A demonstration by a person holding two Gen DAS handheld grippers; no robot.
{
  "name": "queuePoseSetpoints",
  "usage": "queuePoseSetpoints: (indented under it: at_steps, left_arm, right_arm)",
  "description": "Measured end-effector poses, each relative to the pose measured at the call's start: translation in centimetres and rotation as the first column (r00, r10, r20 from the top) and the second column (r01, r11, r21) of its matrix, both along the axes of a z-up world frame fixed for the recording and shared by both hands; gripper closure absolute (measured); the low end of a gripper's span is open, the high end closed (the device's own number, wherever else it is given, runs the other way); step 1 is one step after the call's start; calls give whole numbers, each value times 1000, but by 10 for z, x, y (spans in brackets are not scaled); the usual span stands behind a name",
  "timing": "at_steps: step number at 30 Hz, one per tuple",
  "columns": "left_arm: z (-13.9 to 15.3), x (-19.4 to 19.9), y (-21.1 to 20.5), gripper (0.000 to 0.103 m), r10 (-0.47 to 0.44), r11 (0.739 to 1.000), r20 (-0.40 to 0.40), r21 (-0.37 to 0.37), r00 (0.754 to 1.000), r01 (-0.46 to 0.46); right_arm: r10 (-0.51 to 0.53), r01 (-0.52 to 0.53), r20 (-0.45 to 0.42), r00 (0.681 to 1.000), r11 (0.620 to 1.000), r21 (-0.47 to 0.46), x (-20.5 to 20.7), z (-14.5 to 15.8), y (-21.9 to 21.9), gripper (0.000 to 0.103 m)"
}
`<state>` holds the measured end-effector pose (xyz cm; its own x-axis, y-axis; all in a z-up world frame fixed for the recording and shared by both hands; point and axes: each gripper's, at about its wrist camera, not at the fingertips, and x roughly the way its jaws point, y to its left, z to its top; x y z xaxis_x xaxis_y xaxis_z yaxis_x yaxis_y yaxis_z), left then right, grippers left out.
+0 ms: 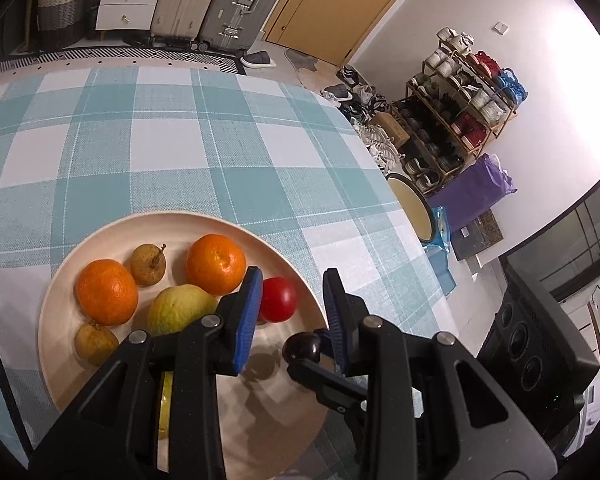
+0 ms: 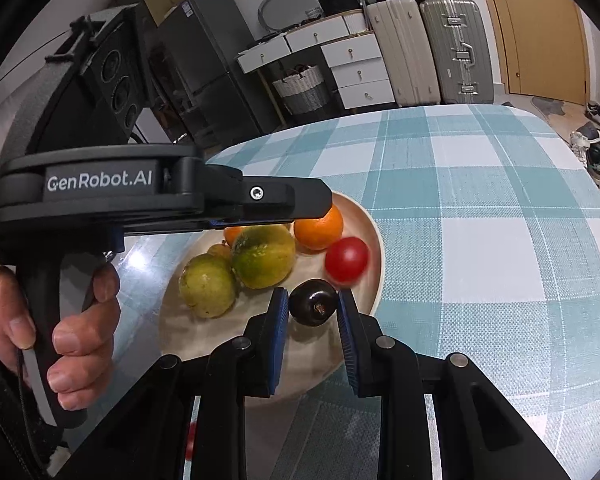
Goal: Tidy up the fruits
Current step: 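Carry the tomato and the dark plum over the plate with both tools, then open both tools to release the tomato and plum onto the plate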
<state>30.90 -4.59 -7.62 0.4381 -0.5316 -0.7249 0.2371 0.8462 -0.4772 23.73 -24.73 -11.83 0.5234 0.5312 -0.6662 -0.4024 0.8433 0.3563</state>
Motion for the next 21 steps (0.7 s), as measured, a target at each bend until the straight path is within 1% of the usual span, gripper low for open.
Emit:
queuePoseSetpoints:
  at_steps: [1, 2, 3, 5, 8, 12, 19, 21]
  left_arm:
    - [1, -1, 1, 76, 7, 1000, 2, -2, 1000, -7]
    - [3, -2, 4, 76, 13, 1000, 8, -6, 1000, -13]
    - [6, -4, 6, 76, 25, 1000, 17, -3, 1000, -25]
    - [11, -10, 11, 75, 34, 999, 35, 3, 999, -35]
    - [17, -19, 16, 75, 45, 999, 48, 4, 998, -45]
    - [23, -34, 23, 75, 61, 998, 60, 6, 996, -61]
    - [39, -70, 27, 75, 57, 997, 117, 37, 991, -61]
    - [46, -82, 26, 72, 59, 996, 141, 58, 988, -67]
  right_arm:
    - [-11, 11, 5, 1000, 1000, -7, 1, 0, 0, 77]
    - [-19, 19, 12, 1000, 1000, -17, 1, 1, 1, 71]
    - [-18, 18, 13, 1000, 1000, -19, 0, 2, 2, 60]
    - [-15, 15, 36, 999, 1000, 3, -3, 6, 1, 53]
    - [-23, 25, 74, 997, 999, -25, -9, 13, 3, 52]
    - [-34, 35, 65, 997, 999, -7, -15, 18, 0, 52]
    - [-66, 68, 81, 994, 998, -16, -31, 32, -10, 51]
    - [-77, 78, 90, 993, 997, -7, -37, 38, -14, 48]
